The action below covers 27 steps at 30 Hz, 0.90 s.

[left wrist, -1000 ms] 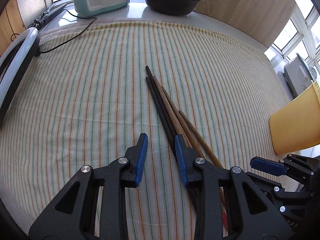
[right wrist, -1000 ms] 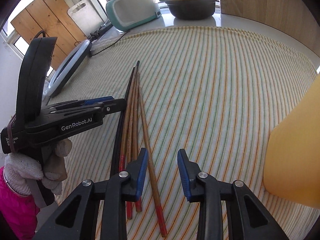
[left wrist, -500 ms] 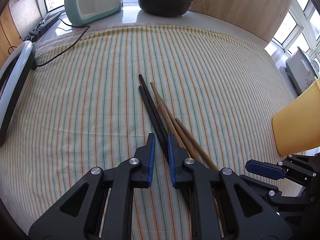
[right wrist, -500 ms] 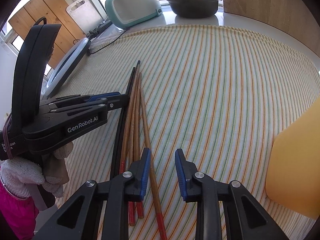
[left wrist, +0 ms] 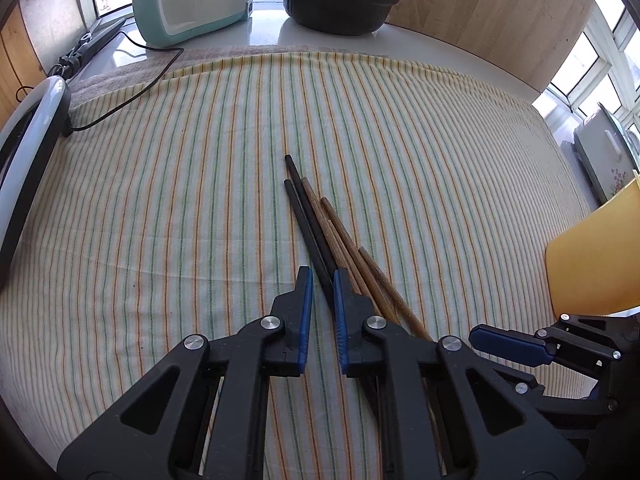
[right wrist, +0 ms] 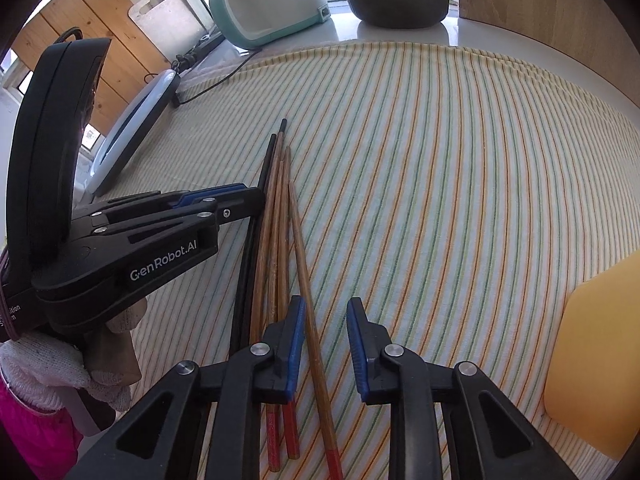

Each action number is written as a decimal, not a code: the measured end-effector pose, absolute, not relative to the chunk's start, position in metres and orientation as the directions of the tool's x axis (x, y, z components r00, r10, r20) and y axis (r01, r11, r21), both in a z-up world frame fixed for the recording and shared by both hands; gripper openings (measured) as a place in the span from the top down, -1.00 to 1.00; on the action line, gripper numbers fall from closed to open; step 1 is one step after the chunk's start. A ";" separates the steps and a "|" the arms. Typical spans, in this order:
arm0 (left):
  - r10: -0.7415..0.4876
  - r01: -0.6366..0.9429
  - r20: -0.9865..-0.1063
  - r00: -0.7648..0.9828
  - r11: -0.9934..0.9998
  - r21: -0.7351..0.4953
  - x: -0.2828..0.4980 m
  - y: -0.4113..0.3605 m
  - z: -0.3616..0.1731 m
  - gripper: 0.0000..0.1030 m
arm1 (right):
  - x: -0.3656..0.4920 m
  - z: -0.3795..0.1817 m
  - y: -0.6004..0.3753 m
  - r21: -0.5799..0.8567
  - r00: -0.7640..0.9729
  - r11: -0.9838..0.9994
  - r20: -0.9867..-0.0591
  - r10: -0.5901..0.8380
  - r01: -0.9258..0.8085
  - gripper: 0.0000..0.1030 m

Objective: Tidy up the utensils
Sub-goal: 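Close the right tool on a wooden chopstick while the left tool grasps a black chopstick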

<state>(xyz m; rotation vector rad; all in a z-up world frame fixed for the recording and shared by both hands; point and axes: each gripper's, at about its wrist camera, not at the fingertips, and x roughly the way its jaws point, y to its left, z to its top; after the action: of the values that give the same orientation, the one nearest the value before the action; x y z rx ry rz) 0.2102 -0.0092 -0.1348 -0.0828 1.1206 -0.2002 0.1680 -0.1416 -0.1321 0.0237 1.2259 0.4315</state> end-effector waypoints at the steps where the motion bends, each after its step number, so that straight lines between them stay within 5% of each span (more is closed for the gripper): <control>1: -0.199 0.119 -0.886 0.420 0.979 -0.164 0.211 -0.009 -0.135 0.82 | 0.169 -0.133 -0.142 0.246 0.267 0.920 -0.906 0.330 -0.304 0.60; 10: -0.187 0.107 -0.885 0.427 0.982 -0.156 0.208 0.004 -0.134 0.82 | 0.177 -0.137 -0.124 0.239 0.244 0.912 -0.912 0.328 -0.333 0.61; 20: -0.249 0.071 -0.871 0.425 0.968 -0.242 0.207 0.017 -0.132 0.83 | 0.185 -0.139 -0.123 0.156 0.260 0.926 -0.932 0.254 -0.343 0.93; 27: -0.261 0.107 -0.875 0.408 0.965 -0.237 0.210 0.002 -0.129 0.83 | 0.190 -0.138 -0.134 0.166 0.253 0.934 -0.934 0.252 -0.316 0.94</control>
<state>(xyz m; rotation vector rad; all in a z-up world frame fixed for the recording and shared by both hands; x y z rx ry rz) 0.2099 0.0019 -0.1287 -0.1520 1.1276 -0.2329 0.1902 -0.1338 -0.1382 -0.0590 1.2568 0.3864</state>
